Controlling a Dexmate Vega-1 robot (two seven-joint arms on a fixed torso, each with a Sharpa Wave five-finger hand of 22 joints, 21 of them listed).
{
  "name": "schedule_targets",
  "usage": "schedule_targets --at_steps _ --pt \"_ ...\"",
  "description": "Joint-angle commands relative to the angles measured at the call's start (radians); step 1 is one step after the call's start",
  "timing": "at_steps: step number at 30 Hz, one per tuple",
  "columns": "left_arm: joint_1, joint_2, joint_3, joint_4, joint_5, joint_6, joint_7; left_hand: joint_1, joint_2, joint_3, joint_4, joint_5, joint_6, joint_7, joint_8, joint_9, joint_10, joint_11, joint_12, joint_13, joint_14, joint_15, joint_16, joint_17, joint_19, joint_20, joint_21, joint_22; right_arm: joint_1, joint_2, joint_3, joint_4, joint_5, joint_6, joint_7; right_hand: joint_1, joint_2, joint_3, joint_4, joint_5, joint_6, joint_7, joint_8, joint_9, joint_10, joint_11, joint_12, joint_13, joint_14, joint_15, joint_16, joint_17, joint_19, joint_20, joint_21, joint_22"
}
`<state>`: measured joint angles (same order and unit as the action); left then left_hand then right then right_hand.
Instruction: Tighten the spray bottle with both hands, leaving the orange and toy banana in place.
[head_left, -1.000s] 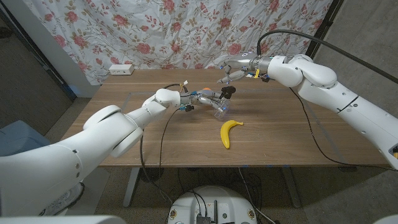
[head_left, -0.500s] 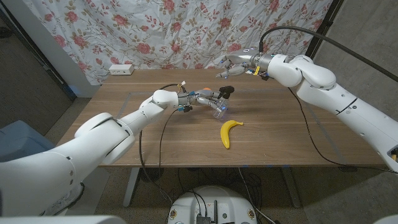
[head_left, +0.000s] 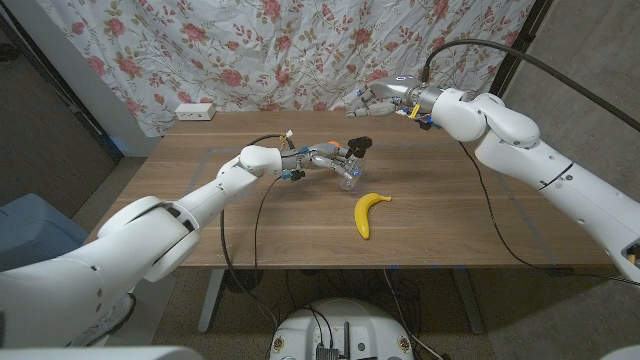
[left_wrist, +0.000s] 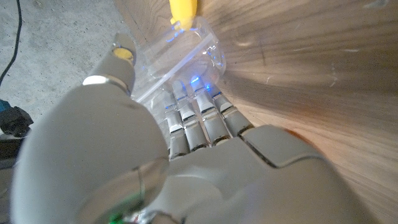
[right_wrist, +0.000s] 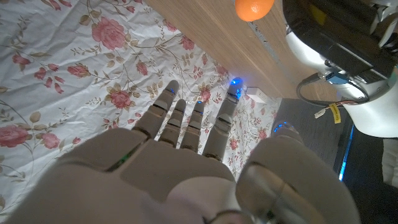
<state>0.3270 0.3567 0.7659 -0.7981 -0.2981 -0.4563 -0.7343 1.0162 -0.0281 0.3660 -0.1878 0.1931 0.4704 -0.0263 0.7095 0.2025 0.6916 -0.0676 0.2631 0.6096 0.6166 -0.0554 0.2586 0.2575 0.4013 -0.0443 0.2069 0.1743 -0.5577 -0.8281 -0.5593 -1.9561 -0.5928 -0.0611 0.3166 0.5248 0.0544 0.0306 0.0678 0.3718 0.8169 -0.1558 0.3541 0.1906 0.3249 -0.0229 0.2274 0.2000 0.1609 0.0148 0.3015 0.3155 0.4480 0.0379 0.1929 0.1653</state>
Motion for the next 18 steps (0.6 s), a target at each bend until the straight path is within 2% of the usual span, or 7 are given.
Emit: schedule_targets --at_steps 1,7,11,18 --pt "0.044 0.061 -0.021 -0.111 -0.016 0.044 0.031 -0.046 0.151 0.024 0.017 0.009 0.192 -0.031 0.157 0.004 0.123 -0.106 0.009 0.003 0.01 -0.135 -0.001 0.006 0.012 -0.027 0.006 0.005 -0.07 0.003 0.045 -0.025 0.108 -0.092 -0.076 -0.003 0.012 -0.005 0.002 -0.002 -0.024 0.001 -0.011 0.0 0.002 0.015 -0.004 0.003 0.003 0.011 -0.004 0.0 0.001 0.004 -0.002 0.004" --pt "0.067 0.086 -0.031 -0.147 -0.026 0.06 0.043 -0.047 0.152 0.024 0.017 0.009 0.192 -0.03 0.156 0.004 0.121 -0.108 0.008 0.003 0.012 -0.137 -0.001 0.007 0.013 -0.025 0.006 0.005 -0.119 0.009 0.072 -0.042 0.179 -0.144 -0.139 -0.009 0.014 -0.009 0.002 -0.01 -0.086 -0.005 -0.043 0.0 -0.002 0.026 -0.01 0.003 -0.005 0.027 -0.013 -0.003 0.0 0.007 -0.003 0.004" --pt "0.087 0.103 -0.04 -0.173 -0.033 0.071 0.06 -0.047 0.152 0.023 0.016 0.009 0.189 -0.033 0.155 0.004 0.119 -0.112 0.007 0.003 0.012 -0.138 0.0 0.008 0.022 -0.018 0.01 0.006 -0.147 0.015 0.083 -0.048 0.217 -0.171 -0.187 -0.013 0.016 -0.009 0.004 -0.012 -0.094 -0.005 -0.048 0.0 -0.002 0.03 -0.011 0.003 -0.008 0.031 -0.016 -0.003 -0.002 0.008 -0.003 0.004" --pt "0.113 0.122 -0.053 -0.2 -0.044 0.079 0.08 -0.046 0.15 0.022 0.015 0.009 0.188 -0.035 0.154 0.004 0.117 -0.112 0.005 0.004 0.016 -0.14 0.002 0.009 0.025 -0.018 0.011 0.007 -0.171 0.024 0.09 -0.047 0.285 -0.203 -0.242 -0.02 0.019 -0.012 0.006 -0.019 -0.141 -0.004 -0.074 -0.002 -0.006 0.037 -0.015 0.003 -0.011 0.031 -0.021 -0.004 -0.006 0.009 -0.005 0.004"
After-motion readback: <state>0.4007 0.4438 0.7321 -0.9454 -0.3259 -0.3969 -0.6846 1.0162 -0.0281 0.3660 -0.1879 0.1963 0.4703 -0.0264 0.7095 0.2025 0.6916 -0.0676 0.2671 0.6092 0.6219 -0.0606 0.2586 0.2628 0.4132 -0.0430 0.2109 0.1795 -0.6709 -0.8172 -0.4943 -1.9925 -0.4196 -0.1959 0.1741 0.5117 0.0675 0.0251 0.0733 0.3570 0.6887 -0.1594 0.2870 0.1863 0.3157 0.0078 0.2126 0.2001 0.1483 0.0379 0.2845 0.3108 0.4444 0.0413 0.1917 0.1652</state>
